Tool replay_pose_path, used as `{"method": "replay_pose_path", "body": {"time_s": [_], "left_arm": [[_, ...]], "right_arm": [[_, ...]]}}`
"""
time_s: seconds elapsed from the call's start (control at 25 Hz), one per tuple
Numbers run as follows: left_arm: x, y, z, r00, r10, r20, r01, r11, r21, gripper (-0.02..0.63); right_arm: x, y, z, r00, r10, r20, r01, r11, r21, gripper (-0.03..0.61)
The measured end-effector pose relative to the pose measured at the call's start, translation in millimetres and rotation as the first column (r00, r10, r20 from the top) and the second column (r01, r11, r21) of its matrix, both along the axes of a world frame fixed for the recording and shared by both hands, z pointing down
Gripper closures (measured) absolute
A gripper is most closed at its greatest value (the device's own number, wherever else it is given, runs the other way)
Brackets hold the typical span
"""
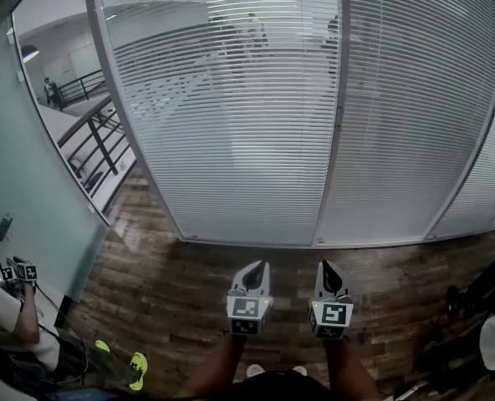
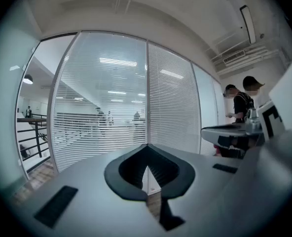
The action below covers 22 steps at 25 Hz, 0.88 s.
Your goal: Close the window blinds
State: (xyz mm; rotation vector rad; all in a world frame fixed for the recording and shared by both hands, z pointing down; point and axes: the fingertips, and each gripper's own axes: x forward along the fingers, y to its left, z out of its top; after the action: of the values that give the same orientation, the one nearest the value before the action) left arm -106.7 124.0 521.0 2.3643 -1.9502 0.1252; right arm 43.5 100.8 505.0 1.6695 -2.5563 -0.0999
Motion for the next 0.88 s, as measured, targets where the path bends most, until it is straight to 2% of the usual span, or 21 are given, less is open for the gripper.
{"method": "replay_pose_path", "body": {"time_s": [0.24,0.48,0.72,0.88], "left_arm": [[3,1,3,1.0,0.006,0.025,-0.006,1.0,0.002,0.612],[1,0,0,1.0,-0.013,0.027,0.012,1.0,0.012,0.612],[6,0,3,1.0,-0.014,-0.004,0.014,1.0,-0.005,0.612],[6,0,7,1.0,-0.014,0.028,0.014,1.0,0.003,0.612]], "right_arm": [[0,2,4,1.0,-0.021,-0.006,0.021,1.0,0.022,0.577],[6,-1,10,1.0,-0.008,-0.001,0.008,1.0,0.008,0.577],[9,-2,8,0.999,-0.031,0.012,0.031,1.0,0.004,0.577],[6,-4,15,0.999,-0.039,0.01,0.039,0.999,-0.01,0.577]]}}
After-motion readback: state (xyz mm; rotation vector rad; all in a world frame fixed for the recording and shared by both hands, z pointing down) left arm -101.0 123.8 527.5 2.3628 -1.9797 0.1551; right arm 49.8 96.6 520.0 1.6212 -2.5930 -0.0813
